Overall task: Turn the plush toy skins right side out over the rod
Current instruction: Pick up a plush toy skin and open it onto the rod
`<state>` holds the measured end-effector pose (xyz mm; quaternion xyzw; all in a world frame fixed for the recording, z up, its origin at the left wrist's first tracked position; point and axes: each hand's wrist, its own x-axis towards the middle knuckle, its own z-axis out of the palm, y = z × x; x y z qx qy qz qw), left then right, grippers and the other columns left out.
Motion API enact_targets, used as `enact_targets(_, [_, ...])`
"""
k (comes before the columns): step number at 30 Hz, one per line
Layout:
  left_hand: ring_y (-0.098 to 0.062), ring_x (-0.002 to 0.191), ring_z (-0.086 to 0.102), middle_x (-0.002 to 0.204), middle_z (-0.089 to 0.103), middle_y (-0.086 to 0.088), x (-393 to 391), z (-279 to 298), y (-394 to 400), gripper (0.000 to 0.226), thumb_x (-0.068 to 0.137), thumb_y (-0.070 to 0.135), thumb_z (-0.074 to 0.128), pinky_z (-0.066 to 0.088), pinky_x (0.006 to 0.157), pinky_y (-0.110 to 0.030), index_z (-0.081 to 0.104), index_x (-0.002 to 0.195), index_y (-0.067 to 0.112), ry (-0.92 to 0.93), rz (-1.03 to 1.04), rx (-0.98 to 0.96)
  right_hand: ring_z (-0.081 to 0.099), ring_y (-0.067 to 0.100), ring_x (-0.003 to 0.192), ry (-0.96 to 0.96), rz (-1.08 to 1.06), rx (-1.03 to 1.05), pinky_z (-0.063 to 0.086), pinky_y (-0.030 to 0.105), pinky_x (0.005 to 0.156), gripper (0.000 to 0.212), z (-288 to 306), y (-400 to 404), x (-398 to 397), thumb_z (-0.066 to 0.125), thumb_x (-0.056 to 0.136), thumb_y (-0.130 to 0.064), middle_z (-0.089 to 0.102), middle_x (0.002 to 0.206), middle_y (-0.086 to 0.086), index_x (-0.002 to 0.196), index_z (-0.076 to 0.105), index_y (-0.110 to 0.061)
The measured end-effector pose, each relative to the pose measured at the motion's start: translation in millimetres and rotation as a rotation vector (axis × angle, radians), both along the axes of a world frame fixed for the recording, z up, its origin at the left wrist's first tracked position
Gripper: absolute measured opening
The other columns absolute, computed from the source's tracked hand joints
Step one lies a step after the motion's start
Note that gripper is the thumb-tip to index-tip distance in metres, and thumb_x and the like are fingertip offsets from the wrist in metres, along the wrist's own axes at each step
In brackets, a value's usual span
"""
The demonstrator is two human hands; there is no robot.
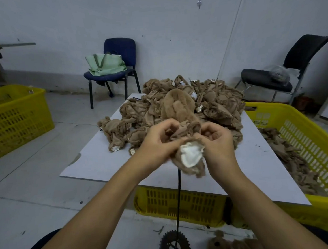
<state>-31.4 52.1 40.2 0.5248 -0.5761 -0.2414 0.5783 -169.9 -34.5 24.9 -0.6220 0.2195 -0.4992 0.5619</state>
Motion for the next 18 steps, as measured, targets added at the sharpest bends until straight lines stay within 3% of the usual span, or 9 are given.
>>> enact_targets(2, [-0.016, 0.082, 0.058, 0.09, 0.059, -0.013, 0.4, -2.0, -0.8, 0.014, 0.089, 0.004, 0.072, 0.049, 0.071, -0.031, 0.059, 0.092, 0.004, -0.103, -0.062, 0.051, 0.057, 0.006, 0.054, 0.026, -0.085, -0.009, 0.048, 0.02, 0.054, 0.024, -2.3, -2.5, -0.1, 0.062, 0.086, 0.013, 0.06, 0.056, -0.006, 0.069, 0.061, -0.004])
enact_targets(4, [-0.013, 0.08, 0.06, 0.085, 0.06, -0.006, -0.6, -2.6, -1.8, 0.017, 0.085, 0.0, 0.074, 0.05, 0.069, -0.028, 0.059, 0.091, 0.005, -0.089, -0.023, -0.005, 0.064, 0.006, 0.061, 0.036, -0.049, 0.029, 0.053, 0.024, 0.056, 0.024, -4.2, -1.3, 1.3, 0.061, 0.089, 0.009, 0.067, 0.065, -0.004, 0.077, 0.064, -0.012])
enact_targets(7, [-0.013, 0.102, 0.07, 0.104, 0.074, 0.003, -1.5, 0.6, -2.1, 0.04, 0.076, -0.008, 0.072, 0.055, 0.081, -0.023, 0.068, 0.109, 0.014, 0.045, 0.02, -0.138, 0.073, 0.03, 0.084, -0.021, 0.191, 0.233, 0.061, 0.039, 0.068, 0.013, -4.2, -0.2, 3.6, 0.065, 0.092, -0.007, 0.076, 0.094, 0.011, 0.103, 0.069, -0.012])
enact_targets(9, [-0.009, 0.101, 0.07, 0.104, 0.075, 0.009, -2.8, 0.4, -0.9, 0.047, 0.077, -0.012, 0.068, 0.055, 0.079, -0.02, 0.067, 0.112, 0.019, 0.07, 0.05, -0.169, 0.063, 0.047, 0.084, 0.028, 0.282, 0.265, 0.054, 0.05, 0.073, 0.017, -4.0, -5.6, 2.4, 0.066, 0.092, -0.011, 0.07, 0.103, 0.027, 0.107, 0.072, -0.013])
enact_targets(11, [-0.007, 0.089, 0.072, 0.093, 0.075, 0.016, -3.5, -0.9, 0.2, 0.043, 0.078, -0.012, 0.064, 0.054, 0.072, -0.016, 0.067, 0.103, 0.023, 0.075, 0.151, -0.192, 0.052, 0.038, 0.079, 0.065, 0.375, 0.218, 0.046, 0.042, 0.067, 0.019, -3.6, -8.9, 0.1, 0.067, 0.087, -0.015, 0.062, 0.094, 0.03, 0.104, 0.073, -0.011])
enact_targets(14, [-0.008, 0.074, 0.072, 0.078, 0.074, 0.016, -2.4, 0.9, -0.8, 0.032, 0.093, -0.005, 0.052, 0.053, 0.064, -0.013, 0.073, 0.085, 0.018, 0.226, 0.255, -0.206, 0.06, 0.027, 0.079, 0.12, 0.507, 0.141, 0.048, 0.033, 0.071, 0.03, -3.8, -8.2, -2.3, 0.079, 0.077, -0.015, 0.064, 0.085, 0.012, 0.105, 0.068, -0.011])
enact_targets(16, [-0.013, 0.08, 0.075, 0.083, 0.077, 0.001, -1.5, 1.9, -3.9, 0.044, 0.1, 0.013, 0.043, 0.058, 0.066, -0.022, 0.081, 0.077, 0.013, 0.39, 0.222, -0.171, 0.062, 0.017, 0.075, 0.125, 0.553, 0.107, 0.053, 0.025, 0.074, 0.039, -4.6, -7.7, -2.1, 0.085, 0.073, -0.005, 0.063, 0.08, 0.005, 0.107, 0.065, -0.01])
enact_targets(18, [-0.019, 0.089, 0.074, 0.09, 0.077, -0.007, -4.3, -1.2, -8.8, 0.047, 0.102, 0.018, 0.039, 0.06, 0.074, -0.029, 0.081, 0.082, 0.014, 0.578, 0.168, -0.168, 0.055, 0.012, 0.066, 0.144, 0.513, 0.063, 0.054, 0.021, 0.071, 0.044, -2.6, -6.3, -0.7, 0.086, 0.069, 0.001, 0.057, 0.074, 0.002, 0.106, 0.063, -0.003])
